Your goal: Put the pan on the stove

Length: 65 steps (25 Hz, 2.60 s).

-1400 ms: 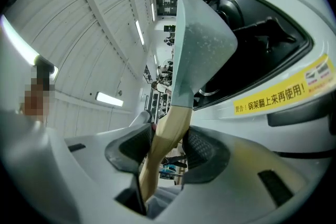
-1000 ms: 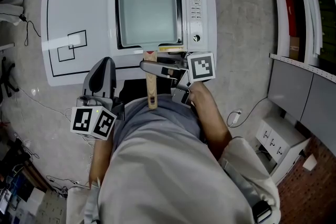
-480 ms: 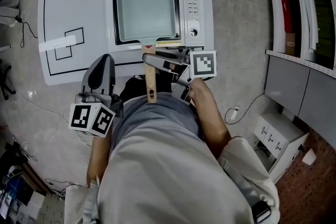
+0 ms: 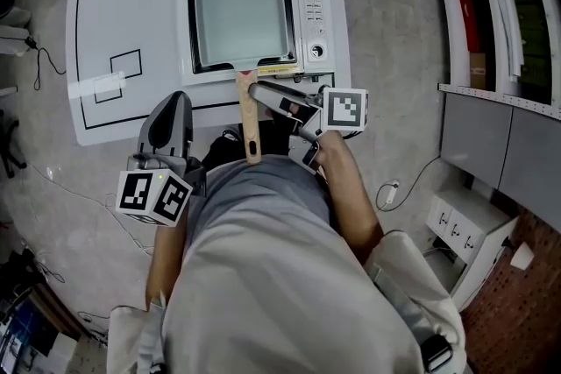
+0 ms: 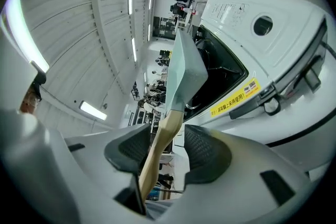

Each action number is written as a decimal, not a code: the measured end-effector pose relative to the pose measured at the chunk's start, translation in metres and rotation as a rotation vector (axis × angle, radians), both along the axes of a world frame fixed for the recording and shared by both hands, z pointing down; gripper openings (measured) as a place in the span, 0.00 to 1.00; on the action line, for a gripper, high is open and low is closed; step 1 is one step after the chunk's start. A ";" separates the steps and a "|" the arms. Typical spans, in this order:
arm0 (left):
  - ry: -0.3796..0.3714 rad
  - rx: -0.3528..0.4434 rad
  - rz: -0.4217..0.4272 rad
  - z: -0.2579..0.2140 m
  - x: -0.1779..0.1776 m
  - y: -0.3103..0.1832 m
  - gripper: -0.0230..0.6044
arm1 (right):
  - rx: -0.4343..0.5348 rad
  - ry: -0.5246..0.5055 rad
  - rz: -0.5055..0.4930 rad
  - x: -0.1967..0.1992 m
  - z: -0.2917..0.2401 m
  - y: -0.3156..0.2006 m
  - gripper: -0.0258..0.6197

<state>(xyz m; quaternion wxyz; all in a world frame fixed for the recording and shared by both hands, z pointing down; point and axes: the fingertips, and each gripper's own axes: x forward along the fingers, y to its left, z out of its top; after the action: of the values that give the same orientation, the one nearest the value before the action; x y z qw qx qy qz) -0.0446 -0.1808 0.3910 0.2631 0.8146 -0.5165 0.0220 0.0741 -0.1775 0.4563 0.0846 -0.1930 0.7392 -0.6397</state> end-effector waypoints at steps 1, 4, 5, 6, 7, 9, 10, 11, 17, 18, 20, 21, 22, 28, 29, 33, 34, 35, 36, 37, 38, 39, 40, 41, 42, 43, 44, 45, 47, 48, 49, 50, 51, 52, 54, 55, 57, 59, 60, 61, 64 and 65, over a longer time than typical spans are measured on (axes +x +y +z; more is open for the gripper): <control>-0.001 0.002 0.002 -0.001 0.000 0.002 0.05 | 0.008 0.008 0.003 0.002 -0.001 0.001 0.35; 0.000 0.009 0.007 -0.006 0.002 0.006 0.05 | 0.023 0.019 0.019 0.008 -0.005 0.004 0.35; 0.001 0.009 0.009 -0.006 0.002 0.008 0.05 | 0.025 0.021 0.028 0.010 -0.006 0.005 0.35; 0.002 0.011 0.011 -0.007 0.003 0.010 0.05 | 0.027 0.026 0.036 0.012 -0.006 0.007 0.35; 0.005 0.015 0.014 -0.007 0.003 0.012 0.05 | 0.029 0.033 0.044 0.015 -0.007 0.008 0.35; 0.007 0.025 0.020 -0.008 0.004 0.015 0.05 | 0.035 0.047 0.060 0.020 -0.008 0.009 0.35; 0.004 0.031 0.023 -0.008 0.004 0.016 0.05 | 0.037 0.051 0.069 0.023 -0.009 0.009 0.35; -0.002 0.035 0.025 -0.009 0.004 0.018 0.05 | 0.041 0.053 0.078 0.025 -0.011 0.010 0.35; 0.004 0.051 0.043 -0.015 0.006 0.027 0.05 | 0.078 0.058 0.112 0.033 -0.025 0.016 0.34; 0.006 0.057 0.045 -0.016 0.005 0.029 0.05 | 0.082 0.057 0.118 0.034 -0.027 0.017 0.34; 0.007 0.063 0.048 -0.018 0.004 0.033 0.05 | 0.088 0.057 0.134 0.036 -0.031 0.021 0.34; 0.006 0.063 0.050 -0.019 0.004 0.034 0.05 | 0.092 0.059 0.141 0.036 -0.032 0.022 0.33; 0.005 0.062 0.051 -0.020 0.004 0.036 0.05 | 0.098 0.063 0.147 0.037 -0.034 0.024 0.33; 0.014 0.078 0.060 -0.028 0.000 0.045 0.05 | 0.142 0.158 0.188 0.037 -0.038 0.035 0.29; 0.014 0.083 0.063 -0.029 -0.001 0.047 0.05 | 0.146 0.172 0.196 0.037 -0.039 0.037 0.29; 0.008 0.072 0.072 -0.033 -0.003 0.054 0.05 | 0.152 0.188 0.242 0.038 -0.047 0.045 0.27; 0.009 0.069 0.075 -0.033 -0.004 0.055 0.05 | 0.160 0.195 0.253 0.038 -0.051 0.046 0.27; 0.013 0.069 0.079 -0.034 -0.005 0.057 0.05 | 0.172 0.217 0.259 0.038 -0.054 0.048 0.27; 0.020 0.068 0.083 -0.036 -0.005 0.058 0.05 | 0.187 0.244 0.263 0.038 -0.056 0.049 0.27; 0.029 0.069 0.087 -0.037 -0.005 0.060 0.05 | 0.203 0.265 0.268 0.037 -0.058 0.051 0.27; 0.036 0.074 0.091 -0.038 -0.006 0.061 0.05 | 0.215 0.276 0.273 0.036 -0.061 0.052 0.26; 0.041 0.080 0.094 -0.039 -0.006 0.063 0.05 | 0.223 0.285 0.281 0.036 -0.064 0.054 0.26; 0.043 0.084 0.096 -0.040 -0.007 0.064 0.05 | 0.229 0.296 0.289 0.036 -0.067 0.055 0.26; 0.044 0.085 0.098 -0.041 -0.008 0.066 0.05 | 0.237 0.310 0.296 0.035 -0.069 0.057 0.25; 0.043 0.084 0.099 -0.041 -0.010 0.067 0.05 | 0.247 0.330 0.301 0.035 -0.070 0.059 0.25; 0.042 0.083 0.100 -0.042 -0.011 0.069 0.05 | 0.260 0.353 0.305 0.034 -0.071 0.061 0.24; 0.040 0.083 0.101 -0.042 -0.013 0.070 0.05 | 0.273 0.376 0.308 0.034 -0.072 0.063 0.23; 0.039 0.084 0.102 -0.042 -0.015 0.072 0.05 | 0.285 0.398 0.311 0.033 -0.073 0.066 0.23; 0.041 0.084 0.106 -0.043 -0.017 0.076 0.05 | 0.314 0.443 0.322 0.032 -0.077 0.071 0.21; 0.043 0.084 0.108 -0.043 -0.018 0.078 0.05 | 0.329 0.466 0.326 0.031 -0.079 0.074 0.20; 0.045 0.083 0.110 -0.043 -0.020 0.079 0.05 | 0.346 0.491 0.327 0.030 -0.081 0.077 0.20; 0.045 0.082 0.110 -0.042 -0.021 0.081 0.05 | 0.362 0.517 0.326 0.029 -0.082 0.080 0.19; 0.043 0.081 0.110 -0.042 -0.022 0.083 0.05 | 0.377 0.543 0.323 0.028 -0.083 0.083 0.19; 0.039 0.082 0.110 -0.041 -0.023 0.084 0.05 | 0.390 0.565 0.319 0.026 -0.084 0.087 0.18; 0.033 0.090 0.112 -0.040 -0.025 0.088 0.05 | 0.411 0.601 0.311 0.025 -0.085 0.095 0.18; 0.030 0.093 0.112 -0.040 -0.025 0.091 0.05 | 0.419 0.617 0.307 0.024 -0.086 0.100 0.18; 0.019 0.088 0.112 -0.041 -0.028 0.096 0.05 | 0.431 0.649 0.301 0.023 -0.087 0.107 0.17; 0.015 0.086 0.110 -0.043 -0.031 0.099 0.05 | 0.441 0.677 0.298 0.024 -0.089 0.111 0.16; 0.015 0.086 0.109 -0.045 -0.033 0.101 0.05 | 0.448 0.691 0.297 0.024 -0.090 0.113 0.15; 0.014 0.089 0.108 -0.046 -0.034 0.103 0.05 | 0.455 0.706 0.298 0.025 -0.091 0.114 0.14; -0.001 0.098 0.106 -0.049 -0.038 0.109 0.05 | 0.471 0.750 0.303 0.029 -0.093 0.123 0.13; -0.003 0.099 0.103 -0.049 -0.039 0.110 0.05 | 0.476 0.761 0.303 0.030 -0.093 0.126 0.12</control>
<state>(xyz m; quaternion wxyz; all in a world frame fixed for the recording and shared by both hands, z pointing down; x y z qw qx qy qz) -0.0838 -0.0704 0.3419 0.2200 0.8522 -0.4746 0.0113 0.1040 -0.0520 0.3634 -0.0582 -0.4946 0.8072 -0.3170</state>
